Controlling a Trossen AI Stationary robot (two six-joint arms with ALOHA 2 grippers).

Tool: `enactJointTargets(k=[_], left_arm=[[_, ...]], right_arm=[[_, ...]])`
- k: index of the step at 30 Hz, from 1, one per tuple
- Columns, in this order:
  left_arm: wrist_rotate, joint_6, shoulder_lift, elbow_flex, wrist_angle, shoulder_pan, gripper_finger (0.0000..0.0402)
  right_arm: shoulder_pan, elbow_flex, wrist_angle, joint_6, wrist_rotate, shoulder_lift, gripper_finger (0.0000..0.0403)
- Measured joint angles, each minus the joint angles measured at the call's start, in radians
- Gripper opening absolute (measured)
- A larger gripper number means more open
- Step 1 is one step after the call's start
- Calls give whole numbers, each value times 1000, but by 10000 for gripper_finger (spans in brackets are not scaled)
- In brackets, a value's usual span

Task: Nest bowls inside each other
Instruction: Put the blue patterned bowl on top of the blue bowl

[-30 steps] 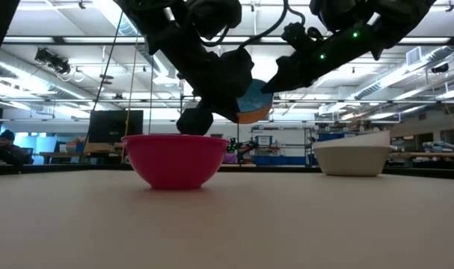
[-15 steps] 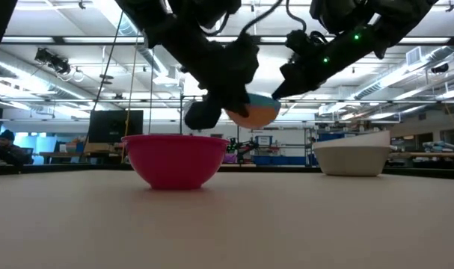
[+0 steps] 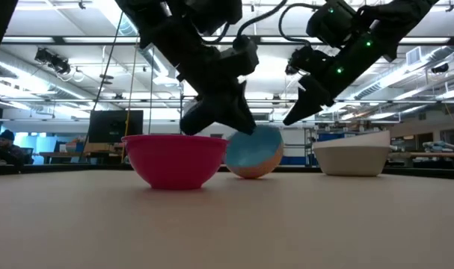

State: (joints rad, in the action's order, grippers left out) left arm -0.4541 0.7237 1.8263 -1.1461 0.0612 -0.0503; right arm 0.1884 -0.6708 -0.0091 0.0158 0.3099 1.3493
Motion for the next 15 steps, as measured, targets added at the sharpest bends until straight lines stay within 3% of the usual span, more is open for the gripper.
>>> enactJointTargets(k=[6,15], left_arm=[[-83,-62,-30,0,0,-10,51],[-84,-267,-104,0,103,-3,50]], right_arm=[[41,-2,63,118,-22,-1,47],[136,-144,-109,164,-125,20,143]])
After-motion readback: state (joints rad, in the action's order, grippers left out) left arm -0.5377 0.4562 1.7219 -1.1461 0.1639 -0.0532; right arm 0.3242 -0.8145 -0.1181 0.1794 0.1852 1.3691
